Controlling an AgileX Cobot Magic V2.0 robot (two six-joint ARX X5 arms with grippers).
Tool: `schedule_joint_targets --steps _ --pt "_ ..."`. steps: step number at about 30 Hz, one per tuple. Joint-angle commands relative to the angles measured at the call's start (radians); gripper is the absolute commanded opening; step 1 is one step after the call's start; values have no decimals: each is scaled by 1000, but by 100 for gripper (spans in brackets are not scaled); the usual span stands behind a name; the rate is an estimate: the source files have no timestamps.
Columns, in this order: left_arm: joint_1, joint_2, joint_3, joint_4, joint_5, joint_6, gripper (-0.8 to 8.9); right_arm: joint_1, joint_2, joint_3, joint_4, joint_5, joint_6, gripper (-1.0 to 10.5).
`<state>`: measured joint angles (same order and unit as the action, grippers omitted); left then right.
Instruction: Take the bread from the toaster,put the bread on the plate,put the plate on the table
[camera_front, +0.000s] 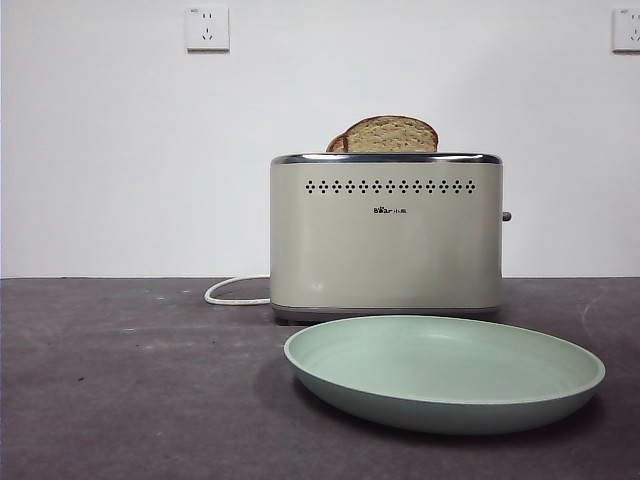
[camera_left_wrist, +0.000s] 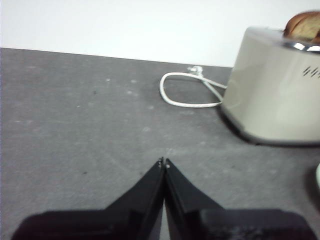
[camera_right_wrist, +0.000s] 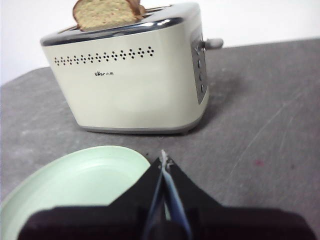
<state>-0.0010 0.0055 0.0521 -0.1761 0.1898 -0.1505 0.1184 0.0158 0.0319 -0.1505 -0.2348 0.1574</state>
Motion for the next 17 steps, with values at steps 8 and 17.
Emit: schedule_joint_targets --steps 8,17 --pt "2 48 240 -137 125 -60 -7 2 166 223 -54 -38 109 -12" --pt "2 217 489 -302 296 -52 -7 3 443 615 -426 -160 -44 -12"
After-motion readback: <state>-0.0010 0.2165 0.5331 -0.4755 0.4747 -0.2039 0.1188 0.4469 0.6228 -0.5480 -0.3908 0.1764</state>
